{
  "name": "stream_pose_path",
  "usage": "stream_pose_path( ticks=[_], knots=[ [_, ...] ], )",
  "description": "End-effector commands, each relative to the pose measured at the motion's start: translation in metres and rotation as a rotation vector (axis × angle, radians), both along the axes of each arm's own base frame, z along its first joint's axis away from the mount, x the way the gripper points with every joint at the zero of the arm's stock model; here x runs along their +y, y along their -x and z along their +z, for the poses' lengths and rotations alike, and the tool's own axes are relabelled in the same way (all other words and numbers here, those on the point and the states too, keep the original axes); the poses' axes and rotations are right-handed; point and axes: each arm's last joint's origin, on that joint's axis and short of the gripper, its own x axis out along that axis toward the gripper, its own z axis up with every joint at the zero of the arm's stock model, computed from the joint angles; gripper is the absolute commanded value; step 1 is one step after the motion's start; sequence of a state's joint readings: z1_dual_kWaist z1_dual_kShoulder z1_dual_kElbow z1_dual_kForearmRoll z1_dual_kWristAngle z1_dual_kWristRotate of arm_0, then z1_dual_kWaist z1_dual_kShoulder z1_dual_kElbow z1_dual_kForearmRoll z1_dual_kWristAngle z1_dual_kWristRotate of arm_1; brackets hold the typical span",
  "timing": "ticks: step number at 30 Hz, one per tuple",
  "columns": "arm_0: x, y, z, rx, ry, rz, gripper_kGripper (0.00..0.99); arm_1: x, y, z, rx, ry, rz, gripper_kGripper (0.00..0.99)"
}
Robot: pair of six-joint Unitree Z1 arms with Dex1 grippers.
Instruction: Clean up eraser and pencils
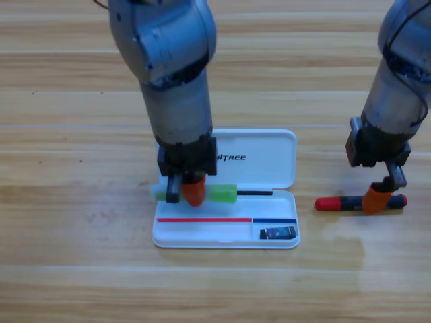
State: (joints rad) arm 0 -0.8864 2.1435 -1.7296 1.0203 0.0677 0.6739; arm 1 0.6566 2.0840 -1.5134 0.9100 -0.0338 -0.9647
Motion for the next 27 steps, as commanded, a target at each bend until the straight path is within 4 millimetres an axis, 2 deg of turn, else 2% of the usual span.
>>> stream_pose_path(
  ticks=[1,5,8,11,13,14,27],
  knots=[
    [-0.015,0.006,-0.029,0.055,-0.046,-0.009,0.0,-0.003,-0.013,-0.041,0.091,0.035,0.012,0.902],
    [-0.015,0.006,-0.034,0.07,-0.052,-0.006,0.0,-0.006,-0.013,-0.051,0.119,0.054,0.032,0.808],
    [-0.016,0.008,-0.036,0.079,-0.051,-0.009,0.0,-0.007,-0.012,-0.057,0.137,0.067,0.047,0.65],
    [-0.018,0.009,-0.036,0.091,-0.044,-0.013,0.0,-0.007,-0.013,-0.063,0.151,0.074,0.057,0.345],
    [-0.019,0.01,-0.037,0.096,-0.042,-0.015,0.0,-0.008,-0.013,-0.067,0.162,0.082,0.065,0.038],
    [-0.019,0.01,-0.038,0.101,-0.04,-0.015,0.0,-0.008,-0.013,-0.068,0.165,0.084,0.068,0.0],
    [-0.021,0.01,-0.052,0.138,-0.056,-0.017,0.0,-0.009,-0.014,-0.051,0.141,0.031,0.063,0.0]
  ],
)
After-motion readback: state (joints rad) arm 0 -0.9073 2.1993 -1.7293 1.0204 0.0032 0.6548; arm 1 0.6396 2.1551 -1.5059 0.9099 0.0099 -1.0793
